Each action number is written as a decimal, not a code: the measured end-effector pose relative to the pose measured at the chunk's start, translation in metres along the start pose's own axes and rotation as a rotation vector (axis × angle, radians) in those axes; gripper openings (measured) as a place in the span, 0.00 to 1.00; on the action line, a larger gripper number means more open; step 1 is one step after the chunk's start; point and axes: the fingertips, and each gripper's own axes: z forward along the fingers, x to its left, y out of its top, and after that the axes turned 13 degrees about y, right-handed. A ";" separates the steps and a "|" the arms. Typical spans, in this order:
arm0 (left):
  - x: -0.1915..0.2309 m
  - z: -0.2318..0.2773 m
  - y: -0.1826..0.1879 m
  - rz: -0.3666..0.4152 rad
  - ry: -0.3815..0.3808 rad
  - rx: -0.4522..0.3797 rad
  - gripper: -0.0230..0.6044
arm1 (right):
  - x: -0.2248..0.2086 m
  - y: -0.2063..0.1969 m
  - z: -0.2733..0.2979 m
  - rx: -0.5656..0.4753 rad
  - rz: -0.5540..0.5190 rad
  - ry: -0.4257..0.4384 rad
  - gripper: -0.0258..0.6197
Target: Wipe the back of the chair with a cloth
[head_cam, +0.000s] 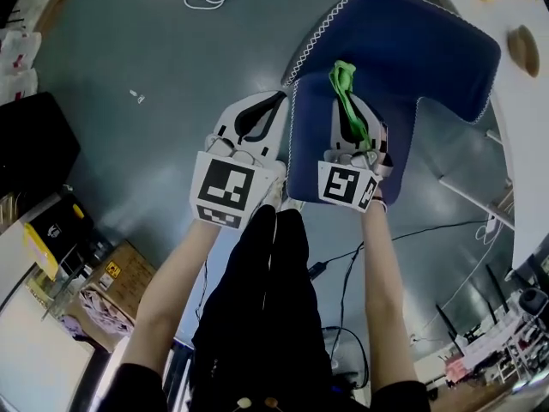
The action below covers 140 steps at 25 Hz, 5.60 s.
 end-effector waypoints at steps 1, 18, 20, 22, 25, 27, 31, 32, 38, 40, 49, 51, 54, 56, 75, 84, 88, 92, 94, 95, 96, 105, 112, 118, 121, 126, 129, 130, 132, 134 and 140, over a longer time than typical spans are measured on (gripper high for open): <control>-0.003 0.000 0.004 -0.004 -0.004 -0.006 0.04 | -0.008 0.010 -0.009 -0.025 0.005 -0.021 0.12; -0.006 -0.008 0.023 -0.072 0.011 -0.005 0.04 | -0.185 0.104 -0.104 -0.241 -0.054 -0.411 0.12; -0.006 -0.009 0.023 -0.079 0.017 -0.005 0.04 | -0.196 0.097 -0.094 -0.164 -0.111 -0.417 0.12; -0.008 -0.010 0.020 -0.082 0.019 0.002 0.04 | -0.203 0.089 -0.080 -0.117 -0.161 -0.416 0.12; -0.010 -0.010 0.013 -0.087 0.017 0.018 0.04 | -0.205 0.083 -0.062 -0.118 -0.220 -0.405 0.12; -0.007 -0.010 0.011 -0.091 0.022 0.024 0.04 | -0.199 0.080 -0.050 -0.115 -0.248 -0.380 0.12; 0.004 -0.009 0.004 -0.104 0.049 0.036 0.04 | -0.180 0.072 -0.027 -0.104 -0.317 -0.328 0.12; 0.006 -0.009 0.003 -0.104 0.052 0.039 0.04 | -0.176 0.069 -0.024 -0.100 -0.336 -0.320 0.12; 0.012 -0.011 0.002 -0.115 0.068 0.045 0.04 | -0.168 0.068 -0.018 -0.113 -0.403 -0.296 0.12; 0.013 -0.010 0.001 -0.121 0.070 0.045 0.04 | -0.166 0.069 -0.017 -0.125 -0.401 -0.291 0.12; 0.007 -0.003 -0.003 -0.126 0.055 0.051 0.04 | -0.135 0.049 -0.003 -0.113 -0.418 -0.208 0.12; 0.008 -0.002 -0.005 -0.128 0.055 0.055 0.04 | -0.124 0.040 0.002 -0.103 -0.419 -0.175 0.12; 0.008 -0.002 -0.009 -0.125 0.058 0.063 0.04 | -0.109 0.028 0.008 -0.086 -0.415 -0.140 0.12; 0.008 -0.002 -0.013 -0.126 0.059 0.068 0.04 | -0.101 0.019 0.012 -0.073 -0.406 -0.120 0.12; 0.011 0.003 -0.017 -0.136 0.058 0.083 0.04 | -0.070 -0.028 0.033 0.001 -0.361 -0.070 0.12; 0.017 -0.001 -0.053 -0.135 0.067 0.125 0.04 | -0.024 -0.088 0.058 0.100 -0.360 0.022 0.12; 0.018 0.002 -0.049 -0.135 0.072 0.131 0.04 | -0.022 -0.109 0.068 0.147 -0.342 0.051 0.12; 0.025 -0.006 -0.054 -0.135 0.086 0.125 0.04 | -0.010 -0.115 0.071 0.170 -0.319 0.051 0.12; 0.029 -0.010 -0.056 -0.139 0.094 0.119 0.04 | 0.001 -0.122 0.074 0.189 -0.305 0.070 0.12; 0.029 -0.010 -0.056 -0.140 0.095 0.116 0.04 | 0.005 -0.127 0.076 0.200 -0.299 0.080 0.12; 0.029 -0.009 -0.055 -0.139 0.093 0.115 0.04 | 0.007 -0.132 0.079 0.211 -0.293 0.089 0.12; 0.027 -0.006 -0.066 -0.143 0.072 0.135 0.04 | 0.022 -0.158 0.096 0.268 -0.291 0.172 0.12; 0.017 -0.001 -0.065 -0.156 0.048 0.138 0.04 | 0.026 -0.167 0.101 0.281 -0.287 0.212 0.12; 0.008 0.002 -0.059 -0.146 0.031 0.135 0.04 | 0.036 -0.183 0.099 0.338 -0.240 0.298 0.12; 0.007 0.003 -0.055 -0.143 0.027 0.133 0.04 | 0.032 -0.175 0.089 0.319 -0.246 0.273 0.12; -0.010 0.000 -0.041 -0.139 0.009 0.115 0.04 | 0.008 -0.140 0.051 0.221 -0.245 0.171 0.12; -0.025 -0.001 -0.027 -0.132 -0.008 0.100 0.04 | -0.015 -0.104 0.022 0.142 -0.274 0.113 0.12; -0.032 -0.001 -0.023 -0.129 -0.016 0.097 0.04 | -0.024 -0.094 0.012 0.119 -0.286 0.093 0.12; -0.044 0.001 -0.015 -0.119 -0.031 0.090 0.04 | -0.045 -0.074 -0.007 0.076 -0.308 0.042 0.13; -0.054 0.002 -0.008 -0.111 -0.043 0.083 0.04 | -0.069 -0.054 -0.026 0.036 -0.328 -0.015 0.13; -0.063 -0.003 0.012 -0.096 -0.045 0.063 0.04 | -0.129 0.014 -0.079 -0.081 -0.342 -0.171 0.13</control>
